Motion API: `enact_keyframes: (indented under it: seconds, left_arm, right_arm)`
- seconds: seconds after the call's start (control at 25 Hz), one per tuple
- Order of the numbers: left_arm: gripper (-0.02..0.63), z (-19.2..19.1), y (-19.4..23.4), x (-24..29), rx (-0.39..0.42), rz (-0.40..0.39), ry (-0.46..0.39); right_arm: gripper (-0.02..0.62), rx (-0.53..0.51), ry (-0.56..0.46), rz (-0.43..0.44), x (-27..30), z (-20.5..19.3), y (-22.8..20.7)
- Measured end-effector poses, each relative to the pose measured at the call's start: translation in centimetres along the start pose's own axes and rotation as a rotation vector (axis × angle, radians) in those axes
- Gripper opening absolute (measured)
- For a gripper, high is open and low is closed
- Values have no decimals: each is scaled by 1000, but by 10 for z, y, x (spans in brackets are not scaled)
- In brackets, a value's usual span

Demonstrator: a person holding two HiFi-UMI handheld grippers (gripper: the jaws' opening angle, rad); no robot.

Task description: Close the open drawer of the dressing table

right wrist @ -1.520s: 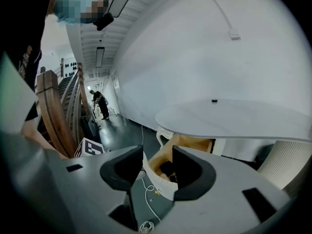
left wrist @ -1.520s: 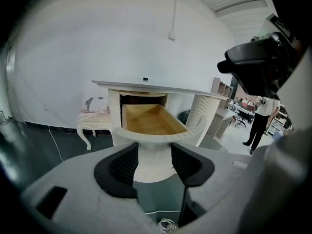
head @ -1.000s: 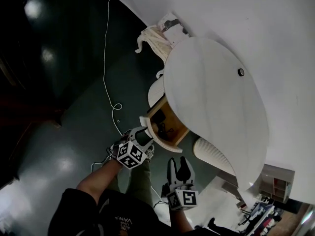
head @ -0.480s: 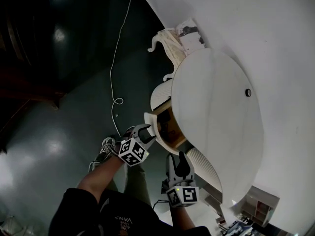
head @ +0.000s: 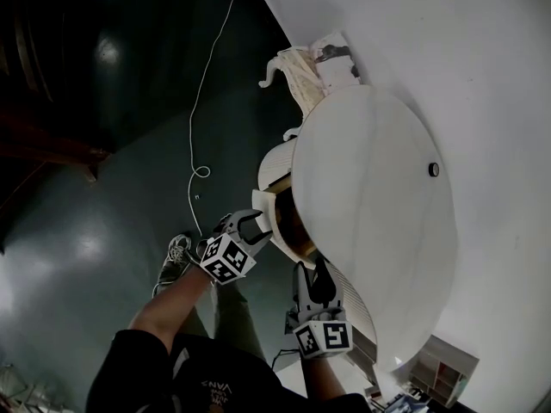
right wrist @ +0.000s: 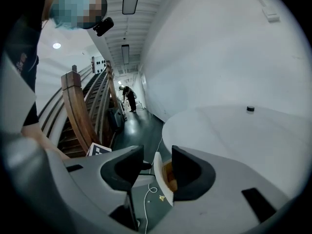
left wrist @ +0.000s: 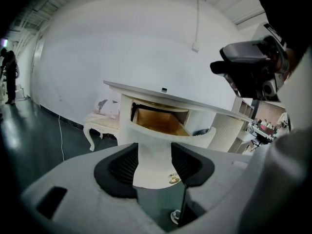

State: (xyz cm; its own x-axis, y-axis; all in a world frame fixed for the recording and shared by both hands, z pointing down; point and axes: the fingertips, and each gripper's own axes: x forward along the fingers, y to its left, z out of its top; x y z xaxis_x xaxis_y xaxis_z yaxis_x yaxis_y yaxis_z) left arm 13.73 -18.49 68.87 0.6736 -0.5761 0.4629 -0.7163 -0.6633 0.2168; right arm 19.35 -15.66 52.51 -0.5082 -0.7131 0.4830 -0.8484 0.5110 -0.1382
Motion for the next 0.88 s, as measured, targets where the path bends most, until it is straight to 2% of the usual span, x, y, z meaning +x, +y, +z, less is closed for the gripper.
enact_keyframes:
  seconds: [0.88]
  left_arm:
    - [207, 26, 8, 43, -94, 80, -185]
  right_arm:
    - [181, -51, 27, 96, 10, 4, -41]
